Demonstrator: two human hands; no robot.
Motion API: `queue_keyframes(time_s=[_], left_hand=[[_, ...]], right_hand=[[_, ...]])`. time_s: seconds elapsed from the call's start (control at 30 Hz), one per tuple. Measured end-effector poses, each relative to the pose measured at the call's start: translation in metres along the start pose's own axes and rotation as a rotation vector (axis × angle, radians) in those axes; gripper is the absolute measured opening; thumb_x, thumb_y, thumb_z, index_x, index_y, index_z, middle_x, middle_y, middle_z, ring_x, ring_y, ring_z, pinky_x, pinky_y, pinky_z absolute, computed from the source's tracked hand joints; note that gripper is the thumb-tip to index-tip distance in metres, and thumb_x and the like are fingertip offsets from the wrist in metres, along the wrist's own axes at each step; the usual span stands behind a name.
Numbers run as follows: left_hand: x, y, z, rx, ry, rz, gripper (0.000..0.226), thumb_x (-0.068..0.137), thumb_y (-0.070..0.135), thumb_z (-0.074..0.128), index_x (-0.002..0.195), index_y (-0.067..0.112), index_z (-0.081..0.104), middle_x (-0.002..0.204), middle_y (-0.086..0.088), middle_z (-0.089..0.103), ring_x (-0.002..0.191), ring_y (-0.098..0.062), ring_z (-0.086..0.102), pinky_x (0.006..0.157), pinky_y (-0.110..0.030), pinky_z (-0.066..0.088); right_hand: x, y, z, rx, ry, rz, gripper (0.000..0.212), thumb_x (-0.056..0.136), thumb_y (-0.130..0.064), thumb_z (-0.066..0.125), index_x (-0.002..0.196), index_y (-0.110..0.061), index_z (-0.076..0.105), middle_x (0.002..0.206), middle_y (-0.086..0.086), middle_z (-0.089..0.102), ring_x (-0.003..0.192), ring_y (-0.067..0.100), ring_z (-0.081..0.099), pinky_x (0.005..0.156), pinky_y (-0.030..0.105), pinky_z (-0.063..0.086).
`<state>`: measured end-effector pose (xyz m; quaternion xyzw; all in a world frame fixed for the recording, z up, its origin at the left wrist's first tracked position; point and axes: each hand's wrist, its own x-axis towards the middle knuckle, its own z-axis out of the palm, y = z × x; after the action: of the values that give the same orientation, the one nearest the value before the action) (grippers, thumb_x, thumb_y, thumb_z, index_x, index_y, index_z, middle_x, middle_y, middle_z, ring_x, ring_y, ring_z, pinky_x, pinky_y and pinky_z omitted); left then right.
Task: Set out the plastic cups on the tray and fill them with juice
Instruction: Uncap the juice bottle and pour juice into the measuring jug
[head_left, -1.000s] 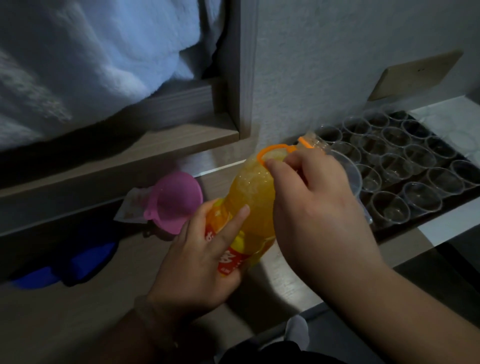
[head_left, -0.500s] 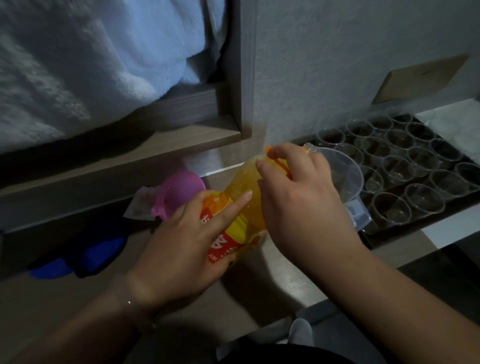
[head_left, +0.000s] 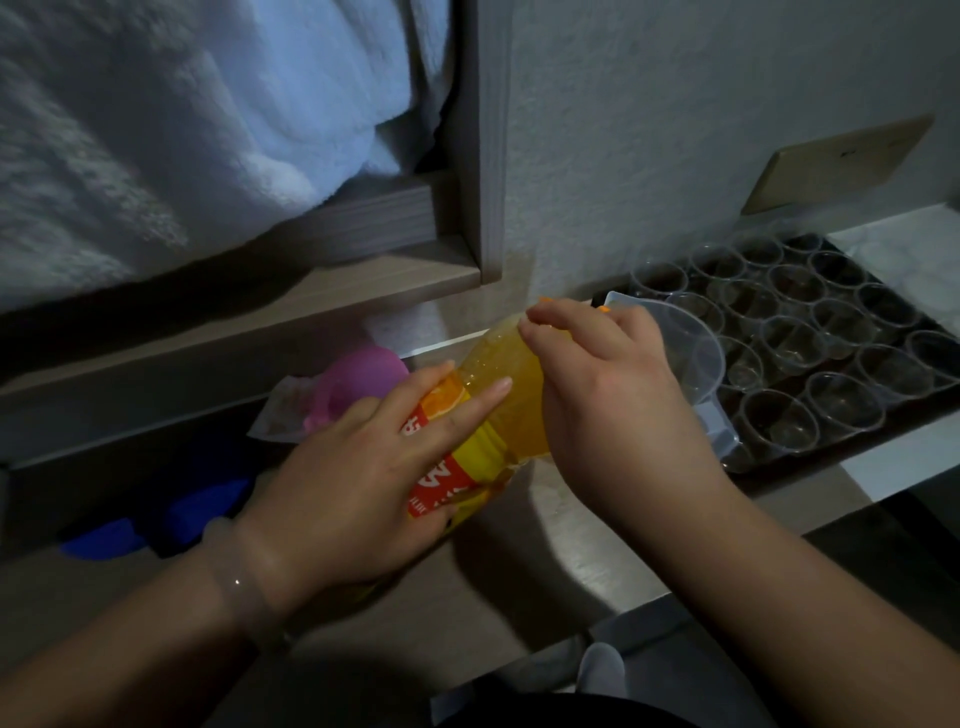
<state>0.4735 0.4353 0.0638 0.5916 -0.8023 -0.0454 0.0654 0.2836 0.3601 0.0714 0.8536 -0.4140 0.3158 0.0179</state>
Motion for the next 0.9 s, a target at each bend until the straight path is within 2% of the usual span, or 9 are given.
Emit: queue_keyframes(time_s=[0.23,0.4,0.63,0.7,0.9], left_hand=[[0.004,0.003,-0.003,0.030,0.003,0.005,0.087,0.072,0.066,0.042,0.148,0.048,0.003,0.149,-0.003,0.034,0.101,-0.029,0.062,0.070,-0.044,0.057],[0.006,0.002,-0.006,0.039,-0.021,0.015,0.087,0.072,0.066,0.041,0.148,0.050,0.001,0.150,-0.003,0.034,0.103,-0.031,0.061,0.073,-0.046,0.056],[0.004,0.001,-0.007,0.051,-0.061,0.009,0.089,0.071,0.066,0.043,0.146,0.052,-0.003,0.152,-0.002,0.030,0.104,-0.031,0.060,0.073,-0.046,0.056],[0.003,0.001,-0.007,0.055,-0.061,0.018,0.090,0.072,0.065,0.047,0.147,0.051,-0.002,0.151,-0.003,0.032,0.102,-0.031,0.061,0.072,-0.045,0.056],[0.005,0.002,-0.011,0.096,-0.044,0.034,0.086,0.073,0.066,0.040,0.148,0.050,0.002,0.148,-0.004,0.036,0.096,-0.031,0.064,0.068,-0.045,0.056]], right_hand=[[0.000,0.000,-0.001,0.026,0.027,-0.017,0.035,0.084,-0.017,0.043,0.107,-0.011,0.069,0.114,0.007,0.065,0.082,0.033,0.049,0.078,0.034,0.041],[-0.001,0.003,-0.001,0.017,0.021,-0.026,0.025,0.079,-0.012,0.059,0.102,-0.011,0.070,0.108,0.004,0.066,0.080,0.030,0.048,0.074,0.030,0.037],[-0.003,0.002,0.001,0.035,0.005,-0.006,0.030,0.077,-0.012,0.062,0.106,-0.010,0.070,0.112,0.006,0.066,0.081,0.033,0.051,0.071,0.033,0.042],[-0.004,0.002,0.001,0.029,0.010,-0.010,0.032,0.077,-0.012,0.063,0.108,-0.010,0.070,0.112,0.006,0.066,0.081,0.033,0.052,0.074,0.031,0.039],[-0.005,0.000,0.000,0.027,0.013,0.002,0.031,0.078,-0.013,0.063,0.107,-0.010,0.070,0.112,0.006,0.067,0.081,0.032,0.050,0.076,0.023,0.029]])
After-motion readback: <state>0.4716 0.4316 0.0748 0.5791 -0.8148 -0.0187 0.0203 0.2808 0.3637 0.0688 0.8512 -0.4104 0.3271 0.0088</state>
